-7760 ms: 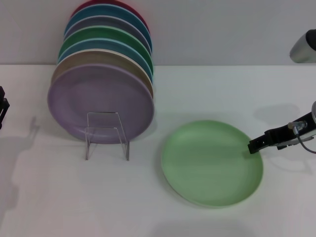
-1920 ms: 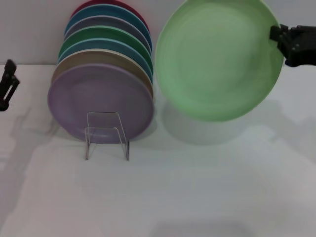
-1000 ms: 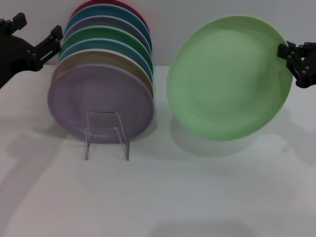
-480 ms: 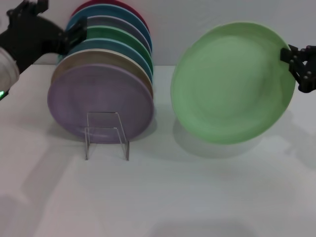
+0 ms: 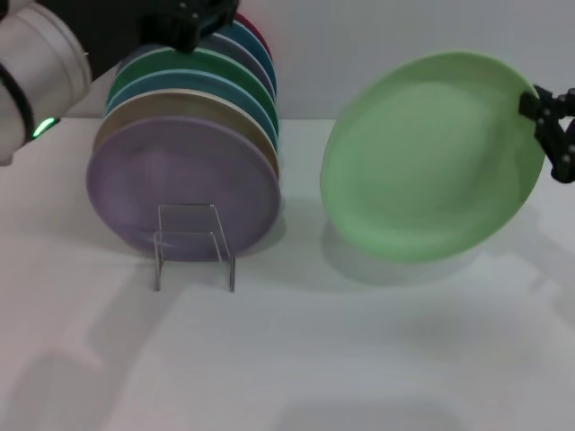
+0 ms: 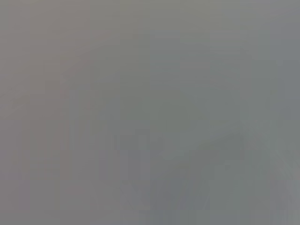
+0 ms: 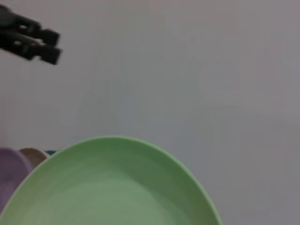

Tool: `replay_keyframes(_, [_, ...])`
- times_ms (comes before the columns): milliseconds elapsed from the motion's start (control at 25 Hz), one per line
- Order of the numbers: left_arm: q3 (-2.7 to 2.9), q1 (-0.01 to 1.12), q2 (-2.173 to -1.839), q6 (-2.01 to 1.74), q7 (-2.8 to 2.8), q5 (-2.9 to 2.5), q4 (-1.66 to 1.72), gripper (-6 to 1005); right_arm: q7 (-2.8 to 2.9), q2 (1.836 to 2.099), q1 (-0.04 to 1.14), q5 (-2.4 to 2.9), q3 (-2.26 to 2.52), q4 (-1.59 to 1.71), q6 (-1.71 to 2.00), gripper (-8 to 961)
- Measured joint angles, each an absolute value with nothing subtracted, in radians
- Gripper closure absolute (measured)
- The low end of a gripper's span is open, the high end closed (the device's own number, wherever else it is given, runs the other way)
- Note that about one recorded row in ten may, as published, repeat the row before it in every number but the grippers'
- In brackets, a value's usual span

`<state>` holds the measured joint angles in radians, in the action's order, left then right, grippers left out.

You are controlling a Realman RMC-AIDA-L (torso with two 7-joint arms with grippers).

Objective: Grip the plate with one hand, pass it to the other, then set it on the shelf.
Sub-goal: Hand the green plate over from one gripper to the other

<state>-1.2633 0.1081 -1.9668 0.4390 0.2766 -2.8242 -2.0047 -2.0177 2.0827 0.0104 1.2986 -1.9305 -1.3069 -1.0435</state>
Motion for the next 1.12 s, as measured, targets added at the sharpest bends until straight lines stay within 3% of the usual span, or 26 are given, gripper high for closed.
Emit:
replay_keyframes(280, [-1.298, 0.158, -1.992, 0.507, 0.453, -2.606, -2.000, 197, -2.206, 2.082, 0.033, 1.165, -1.996, -1.092, -1.176, 933])
replay_keyframes(320, [-1.332, 0.175, -2.014, 0.566, 0.498, -2.557, -2.002, 197, -2.220, 2.083, 0.036, 1.162, -2.011, -1.067, -1.192, 933])
replay_keyframes(520, [-1.412, 0.213, -2.055, 0.696, 0.579, -2.446, -2.003, 197, -2.279, 2.084, 0.047, 1.127, -2.043, -0.970, -1.242, 933])
replay_keyframes(1120, [-1.447, 0.252, -2.061, 0.949, 0.600, -2.357, -2.000, 198, -2.354, 2.081, 0.071, 1.107, -2.100, -0.872, -1.306, 932])
